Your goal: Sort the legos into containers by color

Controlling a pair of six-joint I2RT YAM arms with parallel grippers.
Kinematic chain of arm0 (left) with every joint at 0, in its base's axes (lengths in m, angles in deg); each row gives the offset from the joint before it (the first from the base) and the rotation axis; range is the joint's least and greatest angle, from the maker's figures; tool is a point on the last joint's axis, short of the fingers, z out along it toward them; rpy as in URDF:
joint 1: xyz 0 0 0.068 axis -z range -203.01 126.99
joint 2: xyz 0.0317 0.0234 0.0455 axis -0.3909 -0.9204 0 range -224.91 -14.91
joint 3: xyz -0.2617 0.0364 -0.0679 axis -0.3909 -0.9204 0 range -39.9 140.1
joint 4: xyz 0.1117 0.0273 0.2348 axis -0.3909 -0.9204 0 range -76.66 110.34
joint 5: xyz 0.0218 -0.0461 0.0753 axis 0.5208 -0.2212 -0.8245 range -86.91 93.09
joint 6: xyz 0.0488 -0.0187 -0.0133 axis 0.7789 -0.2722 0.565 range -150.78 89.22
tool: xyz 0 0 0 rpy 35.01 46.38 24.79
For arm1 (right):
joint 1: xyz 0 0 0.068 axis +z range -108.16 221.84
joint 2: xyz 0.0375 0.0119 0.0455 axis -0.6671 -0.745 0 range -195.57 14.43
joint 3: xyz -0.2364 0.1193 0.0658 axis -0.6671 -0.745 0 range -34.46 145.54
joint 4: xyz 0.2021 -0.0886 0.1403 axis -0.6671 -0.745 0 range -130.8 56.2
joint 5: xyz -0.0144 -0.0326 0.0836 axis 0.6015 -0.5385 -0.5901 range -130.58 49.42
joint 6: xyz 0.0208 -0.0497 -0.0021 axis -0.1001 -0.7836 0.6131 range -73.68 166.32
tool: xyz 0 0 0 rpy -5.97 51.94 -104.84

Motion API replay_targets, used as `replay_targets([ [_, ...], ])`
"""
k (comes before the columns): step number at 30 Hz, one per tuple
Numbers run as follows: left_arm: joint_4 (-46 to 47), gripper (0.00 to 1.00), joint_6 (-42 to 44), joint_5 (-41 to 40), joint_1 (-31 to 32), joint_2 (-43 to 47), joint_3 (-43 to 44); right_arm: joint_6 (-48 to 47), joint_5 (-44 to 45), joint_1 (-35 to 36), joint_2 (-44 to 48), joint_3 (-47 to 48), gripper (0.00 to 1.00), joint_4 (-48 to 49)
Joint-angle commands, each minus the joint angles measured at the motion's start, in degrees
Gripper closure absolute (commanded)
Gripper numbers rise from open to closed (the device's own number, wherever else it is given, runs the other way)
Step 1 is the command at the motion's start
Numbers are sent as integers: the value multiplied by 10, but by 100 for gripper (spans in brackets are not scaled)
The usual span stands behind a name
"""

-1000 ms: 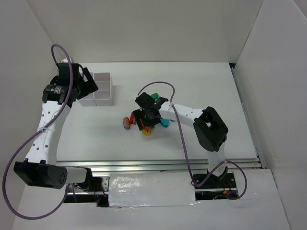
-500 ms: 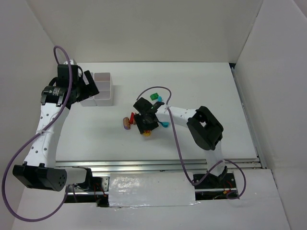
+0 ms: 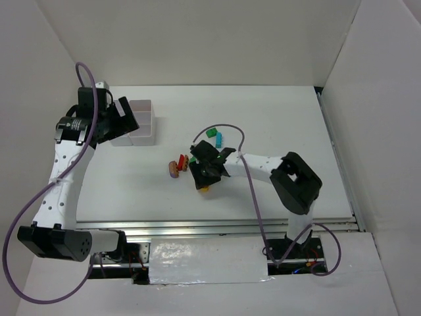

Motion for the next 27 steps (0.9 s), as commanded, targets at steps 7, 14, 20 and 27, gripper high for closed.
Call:
replay_targets([
  [7, 47, 1, -45, 273, 26, -28, 32, 37, -81, 6, 258, -29, 94, 31],
  [14, 116, 2, -138, 346, 134, -74, 49, 39, -61, 6, 327, 25, 100, -23],
  [20, 153, 3, -195, 382, 152, -79, 49, 42, -59, 5, 384, -14, 100, 18],
  [27, 156, 5, -220, 397, 171, -83, 13, 39, -21, 5, 417, -30, 100, 52],
])
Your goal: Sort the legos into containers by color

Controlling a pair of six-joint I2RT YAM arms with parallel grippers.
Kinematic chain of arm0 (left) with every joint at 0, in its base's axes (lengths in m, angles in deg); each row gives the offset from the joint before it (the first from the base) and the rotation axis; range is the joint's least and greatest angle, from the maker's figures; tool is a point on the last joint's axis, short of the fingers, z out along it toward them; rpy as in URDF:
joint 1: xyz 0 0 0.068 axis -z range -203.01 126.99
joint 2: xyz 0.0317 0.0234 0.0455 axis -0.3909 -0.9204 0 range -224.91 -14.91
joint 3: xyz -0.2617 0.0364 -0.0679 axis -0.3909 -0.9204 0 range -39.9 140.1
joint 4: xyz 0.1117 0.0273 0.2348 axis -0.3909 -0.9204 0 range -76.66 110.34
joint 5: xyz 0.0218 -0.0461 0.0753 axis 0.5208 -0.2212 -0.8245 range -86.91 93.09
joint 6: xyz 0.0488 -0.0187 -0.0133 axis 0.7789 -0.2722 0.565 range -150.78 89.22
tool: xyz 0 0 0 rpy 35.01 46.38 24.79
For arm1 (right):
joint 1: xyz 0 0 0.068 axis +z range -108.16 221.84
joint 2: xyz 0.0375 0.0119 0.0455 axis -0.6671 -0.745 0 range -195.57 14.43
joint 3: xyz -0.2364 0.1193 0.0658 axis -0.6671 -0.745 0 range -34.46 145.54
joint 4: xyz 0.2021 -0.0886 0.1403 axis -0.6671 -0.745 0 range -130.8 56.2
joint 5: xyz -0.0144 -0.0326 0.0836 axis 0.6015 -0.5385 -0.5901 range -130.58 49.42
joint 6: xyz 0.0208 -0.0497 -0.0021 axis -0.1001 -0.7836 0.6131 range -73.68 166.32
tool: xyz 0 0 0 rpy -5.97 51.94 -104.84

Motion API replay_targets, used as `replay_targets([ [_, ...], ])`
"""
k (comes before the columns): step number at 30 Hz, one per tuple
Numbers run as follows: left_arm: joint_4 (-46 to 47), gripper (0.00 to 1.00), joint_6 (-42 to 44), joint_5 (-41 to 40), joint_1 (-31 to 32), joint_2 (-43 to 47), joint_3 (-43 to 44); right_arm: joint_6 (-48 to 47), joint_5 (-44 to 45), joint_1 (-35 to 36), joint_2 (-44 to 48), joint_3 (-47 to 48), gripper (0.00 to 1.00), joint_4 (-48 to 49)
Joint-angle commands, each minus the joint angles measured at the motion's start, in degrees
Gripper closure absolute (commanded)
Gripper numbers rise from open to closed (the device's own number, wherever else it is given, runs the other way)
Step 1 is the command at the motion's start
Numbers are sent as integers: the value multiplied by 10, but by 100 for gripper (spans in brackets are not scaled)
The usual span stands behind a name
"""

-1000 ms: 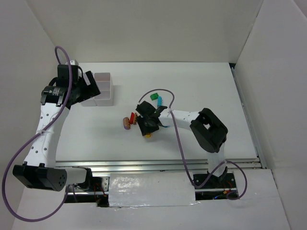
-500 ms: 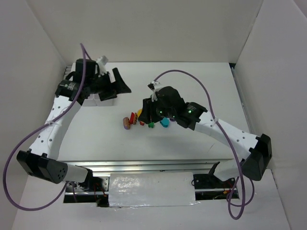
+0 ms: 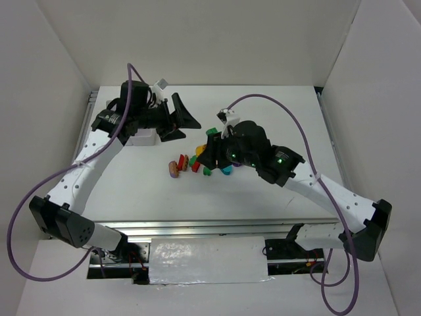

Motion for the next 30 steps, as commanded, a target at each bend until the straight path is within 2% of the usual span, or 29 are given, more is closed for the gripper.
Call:
replay_targets([
  [1, 26, 6, -30, 33, 10, 3, -22, -3, 29, 3, 28, -10, 100, 44],
  [9, 26, 10, -31, 35, 53, -18, -2, -16, 39, 1, -7, 17, 100, 41],
  [13, 43, 19, -38, 48, 58, -15, -17, -25, 58, -3, -30, 39, 100, 24],
  [14, 44, 26, -38, 48, 58, -14, -19, -26, 67, -4, -30, 39, 100, 24],
  [16, 40, 34, -37, 46, 60, -16, -19, -29, 73, -6, -27, 37, 100, 31],
  [24, 43, 36, -33, 60, 62, -19, -21, -31, 88, -24, -22, 36, 100, 40],
  [30, 53, 27, -30, 73, 68, -33, -12, -38, 39, -27, -9, 26, 100, 75],
])
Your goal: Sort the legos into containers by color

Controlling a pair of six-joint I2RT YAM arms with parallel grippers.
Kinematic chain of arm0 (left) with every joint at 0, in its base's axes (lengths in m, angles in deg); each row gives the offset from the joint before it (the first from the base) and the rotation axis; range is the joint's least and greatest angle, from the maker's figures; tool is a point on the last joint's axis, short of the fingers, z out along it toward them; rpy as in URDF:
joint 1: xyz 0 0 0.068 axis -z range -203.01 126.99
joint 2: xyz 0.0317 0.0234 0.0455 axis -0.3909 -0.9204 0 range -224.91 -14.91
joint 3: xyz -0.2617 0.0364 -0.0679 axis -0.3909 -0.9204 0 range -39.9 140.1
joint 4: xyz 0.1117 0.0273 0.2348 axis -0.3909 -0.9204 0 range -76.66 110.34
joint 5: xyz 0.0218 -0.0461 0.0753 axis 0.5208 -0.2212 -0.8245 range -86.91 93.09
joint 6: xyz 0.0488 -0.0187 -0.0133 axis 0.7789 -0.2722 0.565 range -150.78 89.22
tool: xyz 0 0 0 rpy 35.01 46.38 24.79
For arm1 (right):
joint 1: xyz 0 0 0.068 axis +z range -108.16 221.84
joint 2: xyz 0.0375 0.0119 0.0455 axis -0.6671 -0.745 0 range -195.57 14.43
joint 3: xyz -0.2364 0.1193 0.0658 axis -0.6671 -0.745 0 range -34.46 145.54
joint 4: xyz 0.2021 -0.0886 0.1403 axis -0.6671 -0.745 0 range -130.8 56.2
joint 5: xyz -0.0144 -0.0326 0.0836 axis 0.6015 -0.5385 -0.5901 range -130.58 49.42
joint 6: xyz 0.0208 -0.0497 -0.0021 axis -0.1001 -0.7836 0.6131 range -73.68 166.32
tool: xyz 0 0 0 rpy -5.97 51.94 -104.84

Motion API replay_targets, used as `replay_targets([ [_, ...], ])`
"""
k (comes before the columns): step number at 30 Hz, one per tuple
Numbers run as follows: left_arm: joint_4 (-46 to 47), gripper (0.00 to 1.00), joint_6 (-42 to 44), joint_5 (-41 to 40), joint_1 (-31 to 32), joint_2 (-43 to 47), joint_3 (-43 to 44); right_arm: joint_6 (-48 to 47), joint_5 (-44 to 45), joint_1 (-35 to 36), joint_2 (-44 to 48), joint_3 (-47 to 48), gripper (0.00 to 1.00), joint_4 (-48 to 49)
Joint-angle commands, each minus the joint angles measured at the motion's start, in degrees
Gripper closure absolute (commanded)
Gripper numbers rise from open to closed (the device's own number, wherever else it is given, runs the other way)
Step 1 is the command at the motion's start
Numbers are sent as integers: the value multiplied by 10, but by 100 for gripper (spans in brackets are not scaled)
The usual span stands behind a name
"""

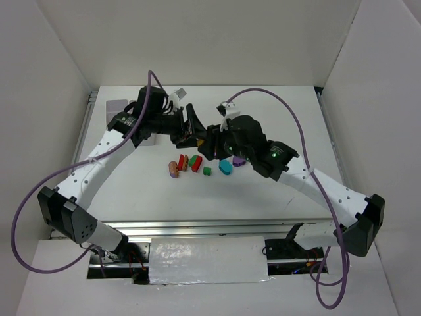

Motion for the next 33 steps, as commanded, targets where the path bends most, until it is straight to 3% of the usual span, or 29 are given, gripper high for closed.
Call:
replay_targets([
  [1, 25, 34, 5, 28, 10, -11, 17, -13, -33, -4, 20, 14, 100, 53],
  [3, 27, 53, 5, 27, 13, -14, 21, -13, -33, -4, 23, 11, 100, 59],
  [4, 27, 54, 5, 25, 14, -15, 26, -14, -29, -4, 25, 9, 100, 61],
  [5, 26, 61, 7, 26, 13, -19, 27, -16, -30, -4, 29, 6, 100, 66],
  [7, 22, 91, 12, 28, 14, -25, 35, -18, -28, -6, 28, 7, 100, 62],
  [9, 10, 100, 21, 27, 14, -28, 44, -18, -25, -7, 22, 12, 100, 53],
  [11, -1, 100, 38, 19, 13, -32, 65, -19, -32, -13, 22, 5, 91, 54],
  [13, -4, 100, 50, 14, 10, -34, 83, -11, -44, -21, 26, -5, 14, 65],
  [14, -7, 100, 55, -3, 7, -33, 90, -7, -48, -25, 31, -14, 1, 67],
  [23, -15, 100, 93, -188, -86, -23, 102, 18, -45, -38, 104, -74, 0, 32],
  [24, -11, 100, 104, -247, -99, -23, 98, 29, -39, -39, 115, -83, 0, 28],
  [26, 11, 100, 120, -321, -110, -23, 90, 39, -34, -39, 149, -105, 0, 19],
  [27, 23, 100, 129, -404, -120, -21, 74, 46, -36, -39, 159, -114, 0, 19],
  [33, 201, 100, 164, -541, -181, -39, -2, 45, -41, -39, 210, -131, 0, -19],
])
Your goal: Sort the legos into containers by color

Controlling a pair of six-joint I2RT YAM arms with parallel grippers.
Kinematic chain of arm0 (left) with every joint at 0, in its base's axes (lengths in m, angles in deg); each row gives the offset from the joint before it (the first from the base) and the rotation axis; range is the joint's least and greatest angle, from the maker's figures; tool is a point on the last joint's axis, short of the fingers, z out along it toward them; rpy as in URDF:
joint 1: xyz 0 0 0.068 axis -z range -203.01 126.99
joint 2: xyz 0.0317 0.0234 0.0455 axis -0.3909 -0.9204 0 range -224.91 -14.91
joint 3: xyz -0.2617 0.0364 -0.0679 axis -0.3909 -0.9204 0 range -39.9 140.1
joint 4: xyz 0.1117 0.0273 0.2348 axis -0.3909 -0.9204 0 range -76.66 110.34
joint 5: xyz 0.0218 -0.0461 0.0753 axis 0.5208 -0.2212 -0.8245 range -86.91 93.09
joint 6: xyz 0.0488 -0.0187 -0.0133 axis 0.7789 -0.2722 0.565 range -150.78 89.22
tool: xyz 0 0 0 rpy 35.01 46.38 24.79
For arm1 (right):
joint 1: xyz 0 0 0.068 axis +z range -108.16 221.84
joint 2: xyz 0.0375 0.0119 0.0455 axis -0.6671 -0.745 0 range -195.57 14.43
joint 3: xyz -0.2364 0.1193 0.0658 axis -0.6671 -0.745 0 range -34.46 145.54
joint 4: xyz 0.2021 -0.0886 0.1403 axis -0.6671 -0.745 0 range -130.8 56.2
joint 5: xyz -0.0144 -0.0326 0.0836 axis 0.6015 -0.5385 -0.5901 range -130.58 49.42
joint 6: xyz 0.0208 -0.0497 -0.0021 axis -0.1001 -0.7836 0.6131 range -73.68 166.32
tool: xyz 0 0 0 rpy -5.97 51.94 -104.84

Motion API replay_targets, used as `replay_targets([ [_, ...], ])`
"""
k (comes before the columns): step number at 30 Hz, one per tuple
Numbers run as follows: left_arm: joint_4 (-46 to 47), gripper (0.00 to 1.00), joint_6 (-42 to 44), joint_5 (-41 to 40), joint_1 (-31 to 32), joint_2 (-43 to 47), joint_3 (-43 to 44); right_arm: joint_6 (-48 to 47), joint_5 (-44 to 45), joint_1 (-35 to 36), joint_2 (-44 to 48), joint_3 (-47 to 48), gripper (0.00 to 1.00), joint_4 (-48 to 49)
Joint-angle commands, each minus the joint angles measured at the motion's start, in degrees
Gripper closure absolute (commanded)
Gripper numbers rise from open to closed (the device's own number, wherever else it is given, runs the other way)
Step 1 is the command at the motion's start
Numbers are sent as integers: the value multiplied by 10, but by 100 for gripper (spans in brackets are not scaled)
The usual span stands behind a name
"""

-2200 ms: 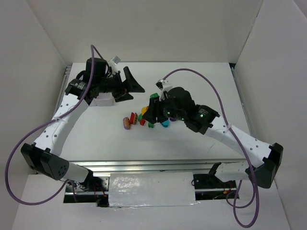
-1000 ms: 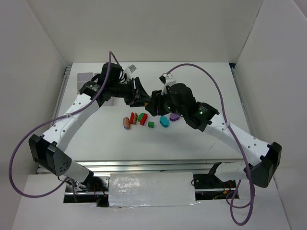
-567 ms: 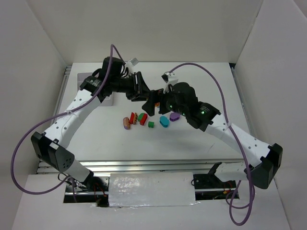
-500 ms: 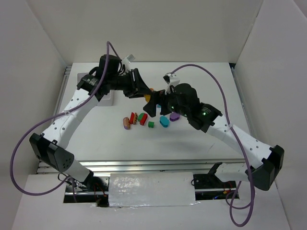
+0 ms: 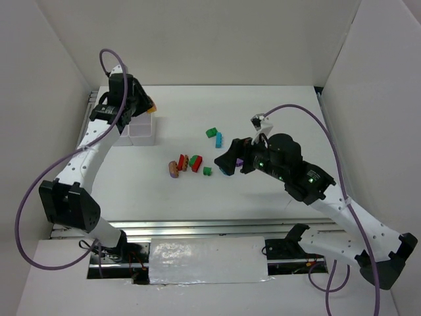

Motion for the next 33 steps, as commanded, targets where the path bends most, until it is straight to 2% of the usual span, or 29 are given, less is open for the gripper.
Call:
replay_targets([
  [1, 130, 100, 38, -150, -29, -14, -17, 6, -2, -3, 24, -4, 0, -25],
  [2, 177, 100, 49, -159, -33, -22, -26, 6, -5, -3, 30, -5, 0, -27],
  [5, 241, 100, 62, -186, -45, -71, -15, 6, -12, -3, 46, -11, 0, -37],
  [8, 265, 100, 72, -202, -47, -112, 12, 6, -17, -3, 59, -11, 0, -47],
  [15, 264, 100, 85, -216, -55, -177, 46, 2, 0, -4, 85, -22, 0, -69],
  [19, 287, 100, 76, -165, -82, -195, 38, -7, -7, -5, 86, -17, 0, -79],
  [24, 302, 100, 73, -146, -84, -186, -10, -9, -1, -5, 83, -19, 0, -85],
  [28, 318, 93, 66, -146, -83, -178, -33, -13, -9, -5, 70, -11, 0, -81],
  [33, 302, 97, 53, -140, -83, -184, -25, -22, -9, -5, 56, -4, 0, -78],
])
